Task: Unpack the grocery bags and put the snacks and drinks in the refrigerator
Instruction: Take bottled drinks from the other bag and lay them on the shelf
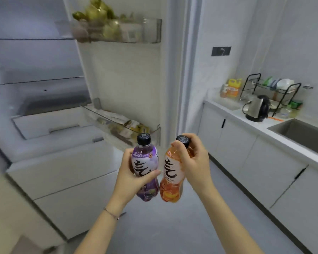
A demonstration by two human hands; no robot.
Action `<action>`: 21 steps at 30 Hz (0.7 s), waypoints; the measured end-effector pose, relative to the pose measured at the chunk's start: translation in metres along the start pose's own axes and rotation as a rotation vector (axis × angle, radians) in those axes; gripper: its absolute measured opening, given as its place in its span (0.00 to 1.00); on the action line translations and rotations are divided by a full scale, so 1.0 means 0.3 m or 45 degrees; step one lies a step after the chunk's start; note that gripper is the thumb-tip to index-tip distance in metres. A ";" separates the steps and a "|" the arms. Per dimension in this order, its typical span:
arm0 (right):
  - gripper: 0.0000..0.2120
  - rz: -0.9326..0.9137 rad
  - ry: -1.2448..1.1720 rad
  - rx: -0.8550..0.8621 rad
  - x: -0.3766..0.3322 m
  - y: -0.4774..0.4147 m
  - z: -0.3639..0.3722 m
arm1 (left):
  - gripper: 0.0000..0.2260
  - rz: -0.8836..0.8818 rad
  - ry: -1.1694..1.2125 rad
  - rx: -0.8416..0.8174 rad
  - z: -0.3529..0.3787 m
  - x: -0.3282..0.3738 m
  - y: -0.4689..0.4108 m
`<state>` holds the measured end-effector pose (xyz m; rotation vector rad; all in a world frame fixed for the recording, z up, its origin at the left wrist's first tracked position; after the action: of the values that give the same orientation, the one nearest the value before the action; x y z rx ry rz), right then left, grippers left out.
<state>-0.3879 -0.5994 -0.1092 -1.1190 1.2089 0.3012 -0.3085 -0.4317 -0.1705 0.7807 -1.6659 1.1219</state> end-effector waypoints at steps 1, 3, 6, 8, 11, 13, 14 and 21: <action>0.07 -0.011 -0.027 -0.039 -0.005 -0.013 0.066 | 0.28 -0.004 -0.007 0.056 -0.056 -0.004 -0.003; 0.06 -0.024 -0.074 -0.126 -0.004 -0.039 0.205 | 0.28 -0.029 -0.023 0.174 -0.173 -0.021 -0.010; 0.03 0.010 -0.132 -0.242 0.020 -0.071 0.389 | 0.29 -0.072 -0.049 0.308 -0.321 -0.051 -0.027; 0.03 0.029 -0.175 -0.290 0.035 -0.101 0.492 | 0.30 -0.086 -0.079 0.370 -0.408 -0.075 -0.046; 0.03 0.024 -0.242 -0.382 0.061 -0.154 0.630 | 0.33 -0.103 -0.102 0.449 -0.516 -0.109 -0.079; 0.06 -0.009 -0.268 -0.450 0.068 -0.187 0.720 | 0.33 -0.129 -0.107 0.516 -0.587 -0.130 -0.103; 0.08 -0.028 -0.275 -0.482 0.069 -0.203 0.764 | 0.33 -0.138 -0.113 0.543 -0.622 -0.138 -0.116; 0.02 0.014 -0.346 -0.672 0.114 -0.300 1.056 | 0.35 -0.178 -0.174 0.722 -0.847 -0.182 -0.190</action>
<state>-0.1251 -0.3980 -0.1128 -1.4661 0.9132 0.7878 -0.1504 -0.2177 -0.1701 1.3343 -1.3798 1.4877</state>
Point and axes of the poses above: each hand's wrist, its own y-axis away from the middle knuckle, its own z-axis out of the palm, x = y × z, the point moved 8 cm from there along -y, towards the middle knuckle
